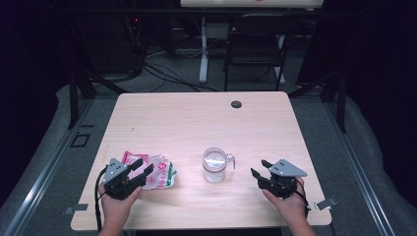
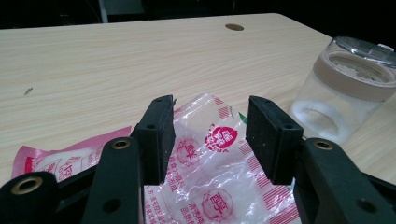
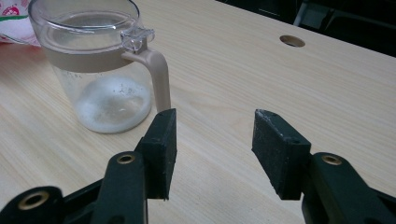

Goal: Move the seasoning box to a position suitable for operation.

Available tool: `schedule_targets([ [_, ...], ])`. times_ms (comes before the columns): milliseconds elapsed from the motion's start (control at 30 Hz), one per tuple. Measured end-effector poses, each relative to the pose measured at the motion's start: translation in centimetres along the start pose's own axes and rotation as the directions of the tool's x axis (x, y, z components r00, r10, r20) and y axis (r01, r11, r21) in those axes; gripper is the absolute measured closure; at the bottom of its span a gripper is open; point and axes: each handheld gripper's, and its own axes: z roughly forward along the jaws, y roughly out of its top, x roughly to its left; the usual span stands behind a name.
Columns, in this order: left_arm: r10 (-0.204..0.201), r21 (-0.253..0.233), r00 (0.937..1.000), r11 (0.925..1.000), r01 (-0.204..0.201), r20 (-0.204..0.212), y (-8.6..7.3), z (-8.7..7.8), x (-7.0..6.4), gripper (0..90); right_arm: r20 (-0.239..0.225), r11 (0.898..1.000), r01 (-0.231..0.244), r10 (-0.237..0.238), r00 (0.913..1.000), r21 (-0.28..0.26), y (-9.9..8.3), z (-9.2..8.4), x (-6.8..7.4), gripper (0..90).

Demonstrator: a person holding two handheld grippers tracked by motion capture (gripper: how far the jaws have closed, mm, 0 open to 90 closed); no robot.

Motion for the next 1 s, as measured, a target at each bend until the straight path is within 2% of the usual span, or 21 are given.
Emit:
schedule_targets([
  [300, -0.004, 0.008, 0.9999, 1.0000, 0.004, 0.009, 0.1, 0.3, 0.0, 52.3, -0.011, 1.000, 0.007, -0.007, 0.9999, 0.007, 0.0, -0.1, 0.3, 54.7],
  [567, -0.005, 0.006, 0.9997, 1.0000, 0.005, 0.023, -0.2, -0.4, -0.1, 55.4, -0.101, 0.999, 0.021, -0.017, 0.9947, 0.038, 0.5, 1.2, 1.2, 63.0],
  [800, -0.006, 0.004, 1.0000, 1.0000, 0.006, -0.004, -0.6, -1.5, 0.0, 56.9, -0.149, 0.997, 0.051, -0.041, 0.9880, 0.062, 1.2, 3.2, 1.6, 68.7],
  [900, -0.008, 0.014, 0.9998, 0.9999, 0.008, -0.020, -0.9, -2.1, 0.1, 57.2, -0.160, 0.997, 0.039, -0.029, 0.9867, 0.063, 1.5, 4.0, 1.5, 68.1],
  [1000, -0.022, 0.005, 0.9991, 0.9997, 0.022, -0.035, -1.2, -2.6, 0.2, 57.3, -0.165, 0.998, 0.031, -0.020, 0.9861, 0.062, 1.8, 4.8, 1.5, 66.6],
])
